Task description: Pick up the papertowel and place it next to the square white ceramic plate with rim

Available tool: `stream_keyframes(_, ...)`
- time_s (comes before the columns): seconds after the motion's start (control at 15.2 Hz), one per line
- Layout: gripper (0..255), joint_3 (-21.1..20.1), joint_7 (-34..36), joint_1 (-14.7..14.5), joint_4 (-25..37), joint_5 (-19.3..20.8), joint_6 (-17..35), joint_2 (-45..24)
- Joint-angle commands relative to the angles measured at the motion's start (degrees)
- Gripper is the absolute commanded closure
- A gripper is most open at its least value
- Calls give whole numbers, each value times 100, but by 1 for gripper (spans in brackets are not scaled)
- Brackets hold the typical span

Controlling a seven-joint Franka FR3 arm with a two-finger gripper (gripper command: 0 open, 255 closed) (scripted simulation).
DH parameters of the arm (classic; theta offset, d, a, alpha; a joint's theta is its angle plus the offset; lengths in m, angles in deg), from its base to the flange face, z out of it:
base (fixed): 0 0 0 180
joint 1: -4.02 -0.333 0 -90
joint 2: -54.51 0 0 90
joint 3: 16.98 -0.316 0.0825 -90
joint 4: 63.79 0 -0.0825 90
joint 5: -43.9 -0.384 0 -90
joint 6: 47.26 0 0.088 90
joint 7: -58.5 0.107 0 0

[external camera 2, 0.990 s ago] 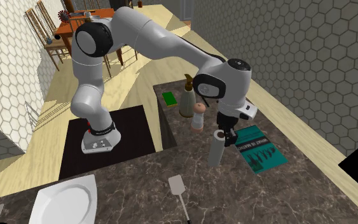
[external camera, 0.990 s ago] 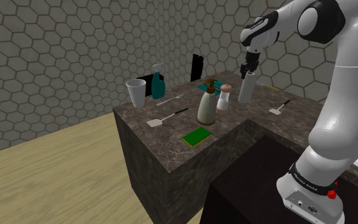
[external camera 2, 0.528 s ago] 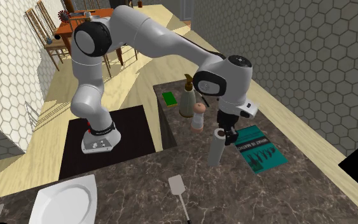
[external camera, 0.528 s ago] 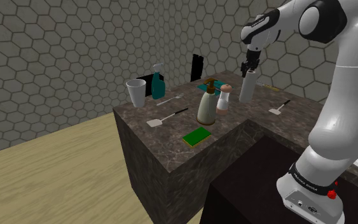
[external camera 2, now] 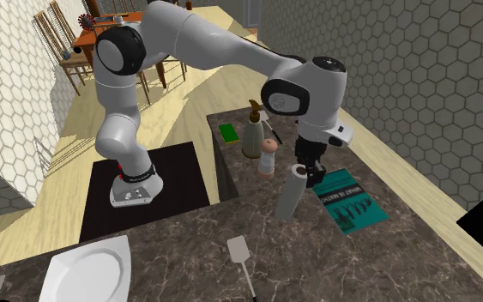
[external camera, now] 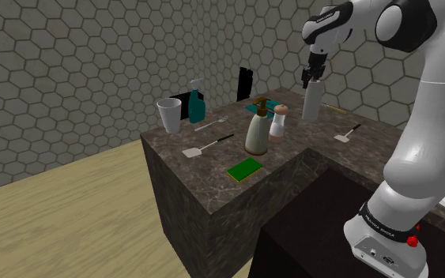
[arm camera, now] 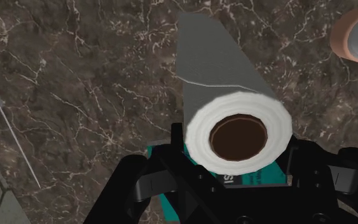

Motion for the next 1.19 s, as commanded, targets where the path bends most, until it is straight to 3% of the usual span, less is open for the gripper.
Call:
stream_keyframes(0.0, 255, 8, 8, 0, 116, 20, -148, 34)
stream_keyframes(1.12, 255, 49, 20, 69, 1398, 48, -1450, 60)
